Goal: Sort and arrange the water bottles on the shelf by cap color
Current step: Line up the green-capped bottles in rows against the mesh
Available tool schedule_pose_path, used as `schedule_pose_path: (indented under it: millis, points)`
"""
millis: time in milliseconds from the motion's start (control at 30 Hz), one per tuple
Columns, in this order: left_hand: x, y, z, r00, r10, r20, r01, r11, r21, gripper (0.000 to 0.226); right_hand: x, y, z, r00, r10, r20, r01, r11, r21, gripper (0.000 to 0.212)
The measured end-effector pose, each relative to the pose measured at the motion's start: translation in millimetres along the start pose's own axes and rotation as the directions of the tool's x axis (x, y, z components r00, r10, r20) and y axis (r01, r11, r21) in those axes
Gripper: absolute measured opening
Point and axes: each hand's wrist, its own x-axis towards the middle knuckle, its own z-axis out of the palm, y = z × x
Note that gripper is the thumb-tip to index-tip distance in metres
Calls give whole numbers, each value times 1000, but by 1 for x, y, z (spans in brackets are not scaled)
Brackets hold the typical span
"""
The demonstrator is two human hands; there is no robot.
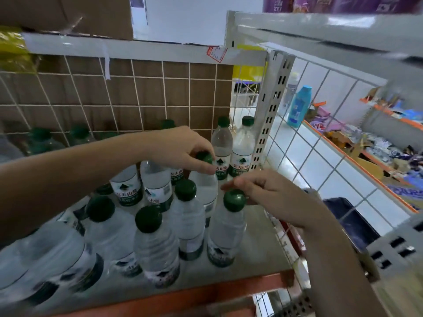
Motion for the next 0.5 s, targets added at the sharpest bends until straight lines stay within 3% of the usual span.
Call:
schedule_pose_path:
  millis: [67, 167, 500]
  points:
    - [-4, 1, 5, 1000, -5, -29, 5, 1000, -16, 46, -9, 2, 2, 999, -1, 47, -1, 999, 33, 51]
    - [-4, 2, 10, 996, -22, -89, 16, 997, -69, 34, -17, 0, 8, 999, -43, 18, 42, 999, 5, 39]
    - [0, 2, 21, 976, -61, -209, 39, 994, -107, 35, -15, -1, 29, 959, -109, -261, 79, 989, -122, 19]
